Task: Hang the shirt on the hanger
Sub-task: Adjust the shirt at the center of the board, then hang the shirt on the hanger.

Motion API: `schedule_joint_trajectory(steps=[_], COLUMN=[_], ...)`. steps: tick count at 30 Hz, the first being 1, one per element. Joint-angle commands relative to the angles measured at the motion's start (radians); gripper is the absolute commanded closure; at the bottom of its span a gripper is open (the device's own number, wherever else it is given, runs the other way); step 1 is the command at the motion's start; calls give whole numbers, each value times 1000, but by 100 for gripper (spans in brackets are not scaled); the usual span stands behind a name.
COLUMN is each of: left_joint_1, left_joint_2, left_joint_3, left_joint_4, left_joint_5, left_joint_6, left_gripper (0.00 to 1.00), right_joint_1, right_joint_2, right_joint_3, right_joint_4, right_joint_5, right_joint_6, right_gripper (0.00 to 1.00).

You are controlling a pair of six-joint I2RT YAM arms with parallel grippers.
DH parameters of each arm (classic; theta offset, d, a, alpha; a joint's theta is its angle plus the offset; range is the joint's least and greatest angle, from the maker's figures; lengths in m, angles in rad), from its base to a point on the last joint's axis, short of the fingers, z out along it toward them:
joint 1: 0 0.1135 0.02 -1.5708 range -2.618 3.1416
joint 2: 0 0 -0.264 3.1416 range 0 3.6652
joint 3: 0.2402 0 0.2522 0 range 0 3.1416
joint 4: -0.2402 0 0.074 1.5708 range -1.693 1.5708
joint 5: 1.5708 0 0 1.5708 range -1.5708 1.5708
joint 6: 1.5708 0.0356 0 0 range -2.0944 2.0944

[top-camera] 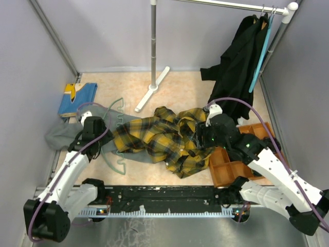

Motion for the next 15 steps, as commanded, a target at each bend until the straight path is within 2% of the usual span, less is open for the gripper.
schedule_joint_trajectory(steps=[1, 7, 12, 14, 15], left_joint_1=[42, 70, 127, 145, 150], left_joint_2=[3, 30, 100, 133, 150], left_joint_3=[-32, -28, -33, -49, -58], left_joint_4=[46, 39, 94, 131, 150], left_joint_5=[-3, -74, -51, -17, -2], left_joint_6=[2, 24, 33, 40, 49], left_gripper=[34, 36, 40, 45, 52], right_joint_1=[-1, -2, -2, -2, -2], right_joint_2=[-20, -29, -31, -33, -34], right_joint_3=[8, -8, -16, -14, -14], right_joint_4=[52, 60, 73, 70, 69], right_joint_5=[-43, -81, -106, -109, -109], right_joint_6=[5, 21, 31, 31, 30], right_gripper=[43, 43, 43, 43, 43])
